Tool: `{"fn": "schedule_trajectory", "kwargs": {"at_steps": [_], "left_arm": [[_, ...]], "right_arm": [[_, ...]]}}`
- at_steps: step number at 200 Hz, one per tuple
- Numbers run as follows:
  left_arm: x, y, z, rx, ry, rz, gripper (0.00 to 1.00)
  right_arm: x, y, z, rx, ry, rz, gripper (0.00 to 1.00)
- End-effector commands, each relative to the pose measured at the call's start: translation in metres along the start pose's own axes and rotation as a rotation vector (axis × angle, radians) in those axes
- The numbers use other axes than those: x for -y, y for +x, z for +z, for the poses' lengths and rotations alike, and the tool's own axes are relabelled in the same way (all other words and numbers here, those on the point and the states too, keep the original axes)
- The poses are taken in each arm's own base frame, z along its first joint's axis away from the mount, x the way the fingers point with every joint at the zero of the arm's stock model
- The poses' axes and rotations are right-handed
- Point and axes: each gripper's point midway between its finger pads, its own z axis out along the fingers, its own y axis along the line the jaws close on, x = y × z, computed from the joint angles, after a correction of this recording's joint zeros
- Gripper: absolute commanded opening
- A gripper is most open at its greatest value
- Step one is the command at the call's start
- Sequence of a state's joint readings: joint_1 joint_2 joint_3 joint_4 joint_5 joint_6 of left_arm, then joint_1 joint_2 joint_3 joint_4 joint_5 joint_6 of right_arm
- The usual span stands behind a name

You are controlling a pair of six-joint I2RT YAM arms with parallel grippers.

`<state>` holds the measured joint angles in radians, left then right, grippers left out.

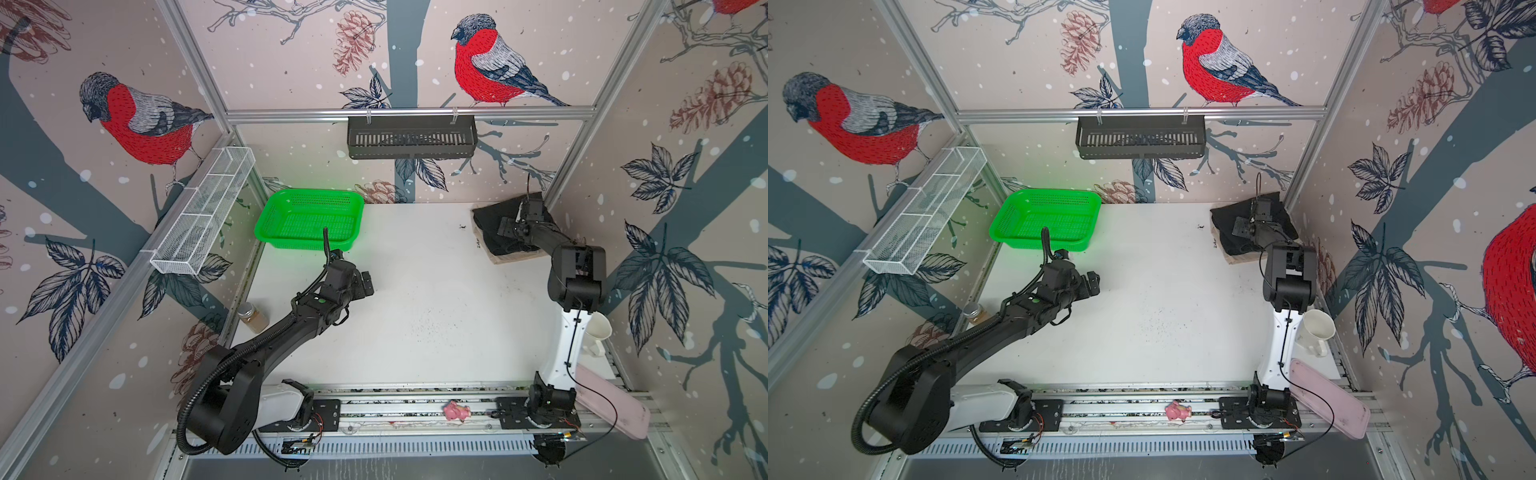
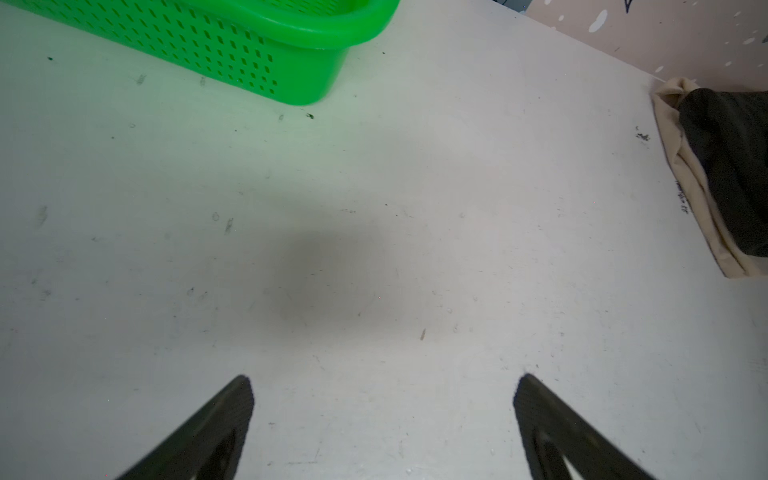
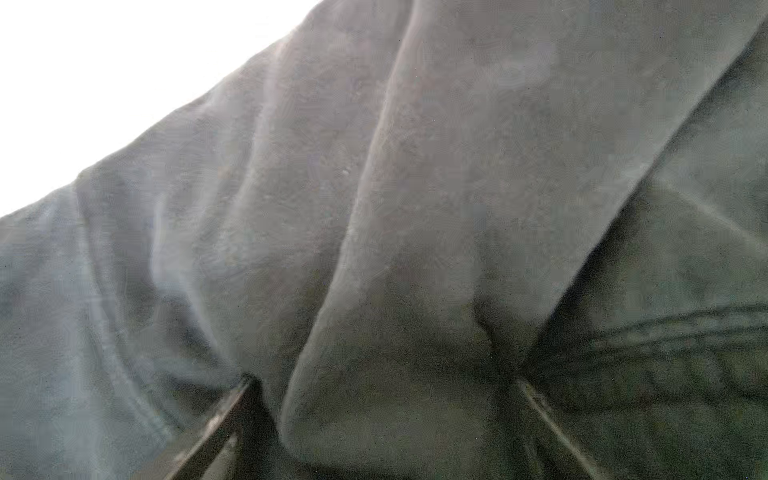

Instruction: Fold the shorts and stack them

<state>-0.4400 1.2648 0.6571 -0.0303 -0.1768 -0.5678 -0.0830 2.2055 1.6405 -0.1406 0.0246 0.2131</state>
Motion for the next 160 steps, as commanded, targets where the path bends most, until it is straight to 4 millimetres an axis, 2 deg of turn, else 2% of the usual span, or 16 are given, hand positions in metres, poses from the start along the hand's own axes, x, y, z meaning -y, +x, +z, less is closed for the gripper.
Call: {"fn": "schedule_trajectory", "kwargs": {"at_steps": [1,15,37,59,77,93,102,121,140,152,160], "left_arm": [[-0.015,-0.026,-0.005,0.136,-0.086,0.013,0.98],[-0.025,-0.042,-0.016,0.224,-0.130,0.011,0.98],[-0.049,-0.064,-0.035,0.384,-0.256,0.016,0.98],[-0.083,-0.079,-0.058,0.529,-0.419,0.002,0.98],[-0.108,-0.082,-0.071,0.623,-0.515,0.009,0.98],[-0.127,-0.080,-0.074,0.667,-0.578,0.026,0.98],[-0.134,-0.078,-0.072,0.668,-0.601,0.046,0.97],[-0.144,-0.077,-0.066,0.683,-0.605,0.081,0.97],[-0.147,-0.075,-0.055,0.694,-0.519,0.097,0.97],[-0.144,-0.072,-0.047,0.710,-0.423,0.122,0.97],[-0.141,-0.077,-0.050,0.754,-0.392,0.138,0.97]], "right_arm": [[-0.030,-0.008,-0.023,0.015,-0.119,-0.012,0.96],[-0.037,-0.017,-0.049,0.074,-0.125,-0.020,0.97],[-0.042,-0.025,-0.107,0.206,-0.163,-0.005,0.99],[-0.036,-0.010,-0.166,0.289,-0.166,0.026,1.00],[-0.032,0.018,-0.199,0.339,-0.143,0.018,1.00],[-0.014,0.057,-0.213,0.382,-0.039,0.023,1.00],[-0.005,0.073,-0.222,0.431,-0.007,0.030,1.00],[0.010,0.110,-0.219,0.452,0.018,0.030,0.99],[0.015,0.126,-0.218,0.491,0.069,-0.037,0.99],[0.011,0.128,-0.222,0.555,0.064,-0.087,0.99],[0.012,0.129,-0.226,0.599,0.061,-0.099,0.99]]}}
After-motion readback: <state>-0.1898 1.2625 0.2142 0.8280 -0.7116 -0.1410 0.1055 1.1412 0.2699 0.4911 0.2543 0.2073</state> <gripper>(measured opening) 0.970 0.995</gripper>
